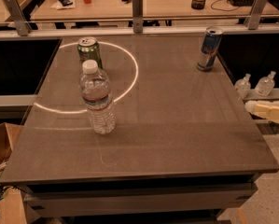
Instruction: Move redbull can near water bottle
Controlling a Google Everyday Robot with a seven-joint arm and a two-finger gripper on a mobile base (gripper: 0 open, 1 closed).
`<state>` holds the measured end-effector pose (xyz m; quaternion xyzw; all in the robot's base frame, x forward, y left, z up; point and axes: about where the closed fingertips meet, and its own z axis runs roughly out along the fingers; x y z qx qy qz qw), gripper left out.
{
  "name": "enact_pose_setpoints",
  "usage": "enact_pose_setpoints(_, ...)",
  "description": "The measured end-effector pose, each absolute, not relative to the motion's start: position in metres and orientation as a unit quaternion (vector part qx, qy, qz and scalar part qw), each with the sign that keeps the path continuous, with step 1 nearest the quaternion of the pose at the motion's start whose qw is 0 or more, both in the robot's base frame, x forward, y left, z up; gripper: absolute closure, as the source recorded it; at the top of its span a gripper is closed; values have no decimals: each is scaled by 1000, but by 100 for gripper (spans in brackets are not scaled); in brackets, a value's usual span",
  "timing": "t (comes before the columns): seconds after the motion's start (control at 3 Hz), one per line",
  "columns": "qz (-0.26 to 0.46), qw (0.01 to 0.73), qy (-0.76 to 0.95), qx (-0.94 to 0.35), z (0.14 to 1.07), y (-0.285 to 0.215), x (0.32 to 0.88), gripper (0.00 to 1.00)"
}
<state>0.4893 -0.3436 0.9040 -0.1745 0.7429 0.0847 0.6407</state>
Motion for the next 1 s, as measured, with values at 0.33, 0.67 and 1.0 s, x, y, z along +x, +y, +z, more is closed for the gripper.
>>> enact_pose_setpoints(0.33,69,649,743,-148,899,-332,528,0)
enact_pose_setpoints(0.67,50,650,746,-134,898,-327,565,0)
enact_pose_setpoints(1.0,43,645,751,-136,897,-320,594,0)
